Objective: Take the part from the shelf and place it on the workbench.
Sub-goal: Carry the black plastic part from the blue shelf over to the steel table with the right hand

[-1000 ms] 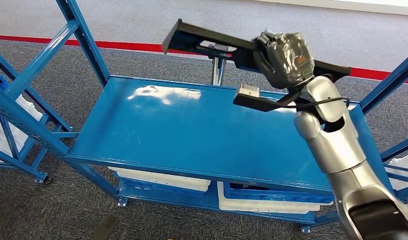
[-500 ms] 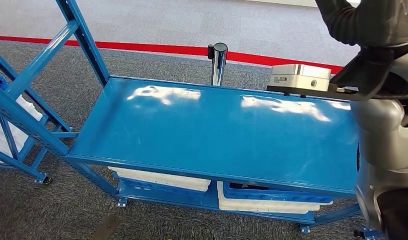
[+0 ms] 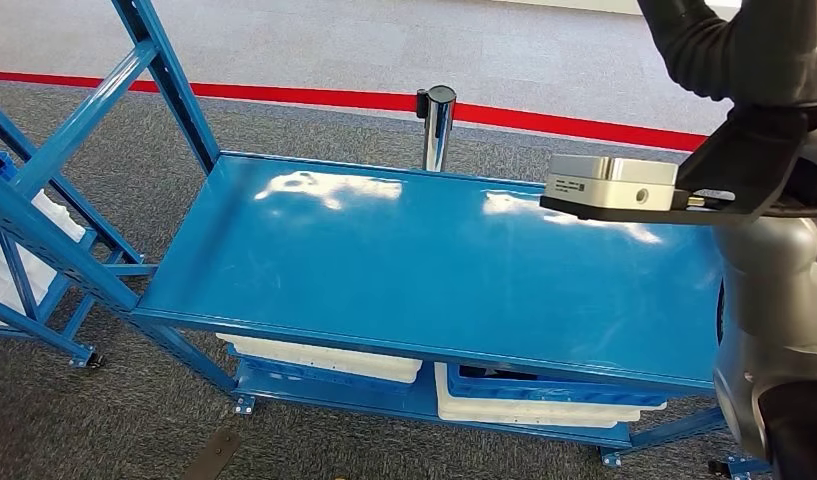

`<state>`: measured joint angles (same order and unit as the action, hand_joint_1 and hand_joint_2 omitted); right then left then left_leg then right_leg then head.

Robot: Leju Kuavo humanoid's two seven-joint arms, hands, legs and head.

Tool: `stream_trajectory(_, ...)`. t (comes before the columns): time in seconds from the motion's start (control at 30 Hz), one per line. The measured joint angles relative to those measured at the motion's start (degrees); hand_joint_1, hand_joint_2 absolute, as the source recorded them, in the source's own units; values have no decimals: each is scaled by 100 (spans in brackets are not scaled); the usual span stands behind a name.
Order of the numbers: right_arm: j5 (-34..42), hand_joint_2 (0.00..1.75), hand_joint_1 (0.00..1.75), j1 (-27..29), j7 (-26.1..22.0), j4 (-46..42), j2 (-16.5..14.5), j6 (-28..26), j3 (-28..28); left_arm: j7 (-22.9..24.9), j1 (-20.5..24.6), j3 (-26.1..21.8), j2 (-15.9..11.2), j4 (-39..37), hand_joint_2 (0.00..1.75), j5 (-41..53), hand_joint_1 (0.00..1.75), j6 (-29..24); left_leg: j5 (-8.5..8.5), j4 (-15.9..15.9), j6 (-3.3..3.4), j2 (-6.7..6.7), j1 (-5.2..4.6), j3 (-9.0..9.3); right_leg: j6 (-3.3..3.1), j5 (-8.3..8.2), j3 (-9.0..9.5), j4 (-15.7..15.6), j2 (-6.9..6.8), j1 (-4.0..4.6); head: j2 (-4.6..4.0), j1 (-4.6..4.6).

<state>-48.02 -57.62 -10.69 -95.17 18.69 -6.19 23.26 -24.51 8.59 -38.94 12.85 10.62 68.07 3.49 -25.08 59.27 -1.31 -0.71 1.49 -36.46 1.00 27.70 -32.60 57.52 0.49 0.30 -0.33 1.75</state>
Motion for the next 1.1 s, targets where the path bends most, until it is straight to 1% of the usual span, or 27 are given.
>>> stream_trajectory(0.13, 16, 175, 175, 7, -13, 0, 0, 86, 27, 139, -1, -11, -2, 0, 175, -50, 0, 5, 0, 0, 0, 0, 0, 0, 0, 0, 0, 0, 0, 0, 0, 0)
stream_trajectory(0.27, 72, 175, 175, 16, -8, 0, 0, 189, 54, 175, -12, -25, -2, 0, 175, -73, 0, 5, 0, 0, 0, 0, 0, 0, 0, 0, 0, 0, 0, 0, 0, -1)
stream_trajectory(0.43, 79, 175, 175, 41, -11, -1, 0, 192, 104, 208, -33, -36, -3, 0, 175, -87, 0, 5, -1, 1, 1, 0, 0, 0, 0, 0, 0, -1, 0, 0, 0, -1)
stream_trajectory(0.63, 60, 175, 175, 91, -21, -54, -2, 172, 168, 228, -37, -38, -33, 2, 175, -86, 0, 5, -7, 6, 9, -2, -42, 0, 6, 0, 2, -4, -1, -22, 0, -1)
stream_trajectory(0.7, 56, 175, 175, 112, -24, -68, -5, 164, 170, 229, -36, -38, -46, 3, 175, -86, 0, 5, -12, 8, 17, -2, -57, 0, 16, 1, 3, -5, -1, -40, 0, -1)
stream_trajectory(0.8, 39, 175, 175, 132, -24, -78, -9, 157, 173, 231, -35, -37, -60, 4, 175, -86, 0, 5, -22, 10, 41, -2, -87, 0, 49, 2, 5, -13, -1, -65, 0, -3)
stream_trajectory(0.87, 25, 175, 175, 137, -23, -84, -10, 148, 171, 230, -34, -37, -59, 4, 175, -86, 0, 5, -10, -29, 71, 4, -62, 29, 77, 26, 6, 5, 1, -72, 0, -4)
stream_trajectory(0.9, 20, 175, 175, 138, -23, -88, -10, 143, 169, 229, -32, -36, -58, 4, 175, -86, 0, 5, -3, -54, 87, 10, -36, 50, 90, 91, -35, 100, 1, -74, 0, 4)
stream_trajectory(0.93, 19, 175, 175, 141, -23, -91, -10, 137, 167, 230, -29, -37, -58, 4, 175, -86, 0, 5, 4, -78, 101, 18, -6, 71, 102, 208, -130, 304, 1, -77, 1, 19)
stream_trajectory(0.97, 17, 175, 175, 150, -23, -92, -9, 132, 164, 231, -27, -37, -58, 4, 175, -86, 0, 6, 3, -87, 107, 25, 11, 84, 111, 367, -297, 631, -1, -91, 1, 40)
stream_trajectory(1.0, 17, 175, 175, 162, -23, -92, -9, 128, 165, 233, -26, -38, -58, 4, 175, -86, 0, 8, 0, -87, 108, 29, 24, 87, 122, 532, -506, 1028, -1, -107, 1, 63)
stream_trajectory(1.03, 15, 175, 175, 180, -23, -92, -9, 126, 165, 234, -27, -38, -58, 4, 175, -86, 0, 11, -5, -85, 105, 31, 37, 89, 136, 644, -707, 1385, -1, -130, 1, 80)
stream_trajectory(1.07, 13, 175, 175, 197, -23, -92, -9, 124, 165, 235, -28, -37, -58, 4, 175, -86, 0, 19, -12, -82, 95, 30, 54, 92, 157, 665, -846, 1600, -2, -157, 0, 93)
stream_trajectory(1.1, 9, 175, 175, 206, -25, -92, -9, 123, 166, 235, -30, -37, -58, 4, 175, -86, 0, 31, -22, -77, 76, 28, 78, 100, 186, 566, -874, 1588, -3, -185, 0, 103)
